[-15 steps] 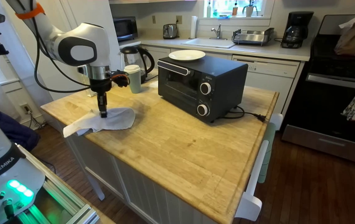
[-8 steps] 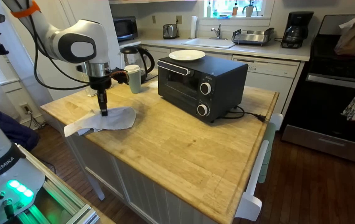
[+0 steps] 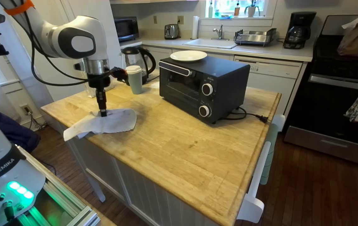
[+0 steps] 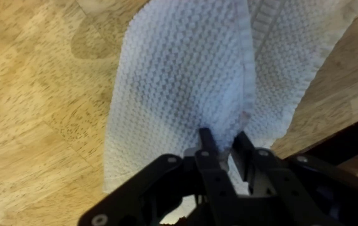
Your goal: Remove the towel from the plate which is on top of the oven and spread it on the table
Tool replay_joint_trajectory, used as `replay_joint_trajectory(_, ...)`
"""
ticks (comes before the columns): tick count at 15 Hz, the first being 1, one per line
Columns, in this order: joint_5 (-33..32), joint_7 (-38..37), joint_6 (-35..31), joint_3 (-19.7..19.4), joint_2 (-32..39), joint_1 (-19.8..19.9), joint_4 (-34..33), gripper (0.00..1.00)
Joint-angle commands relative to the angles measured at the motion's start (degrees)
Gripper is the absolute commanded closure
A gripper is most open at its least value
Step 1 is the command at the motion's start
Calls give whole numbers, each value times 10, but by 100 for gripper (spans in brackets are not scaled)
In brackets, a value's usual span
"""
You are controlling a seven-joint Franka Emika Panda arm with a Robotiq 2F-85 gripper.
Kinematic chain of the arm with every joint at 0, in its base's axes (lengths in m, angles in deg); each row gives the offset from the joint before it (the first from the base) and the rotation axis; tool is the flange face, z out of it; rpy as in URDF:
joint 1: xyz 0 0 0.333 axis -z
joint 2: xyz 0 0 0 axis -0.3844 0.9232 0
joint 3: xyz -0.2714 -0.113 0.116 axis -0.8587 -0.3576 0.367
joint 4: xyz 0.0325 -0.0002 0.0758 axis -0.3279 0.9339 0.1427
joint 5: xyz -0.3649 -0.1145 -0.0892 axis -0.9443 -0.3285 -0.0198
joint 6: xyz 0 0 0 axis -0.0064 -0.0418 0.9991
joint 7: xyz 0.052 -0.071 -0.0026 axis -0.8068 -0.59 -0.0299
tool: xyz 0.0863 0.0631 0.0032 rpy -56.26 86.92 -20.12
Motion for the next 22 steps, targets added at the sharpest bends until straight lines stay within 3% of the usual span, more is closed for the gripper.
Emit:
replay_joint_trajectory(1,-24,-19,39,5,-18,-3,-11,90)
replay_joint_trajectory(3,-16,-12,37,5,-18,-8,-15,99)
replay_joint_trajectory(5,-5,-6,25,7,-16,-14,-21,100)
replay_joint_trajectory(10,42,-13,-110,23,-18,-41,-44,98)
replay_joint_trajectory(14,180,20,-213,40,15,-92,-82,98)
replay_joint_trajectory(15,203,23,-227,45,24,-102,-90,68)
replay_joint_trajectory(16,212,23,-238,49,31,-105,-98,68)
replay_joint_trajectory(18,204,17,-239,43,34,-102,-98,55)
replay_joint_trajectory(22,212,36,-196,6,-42,-71,-42,27)
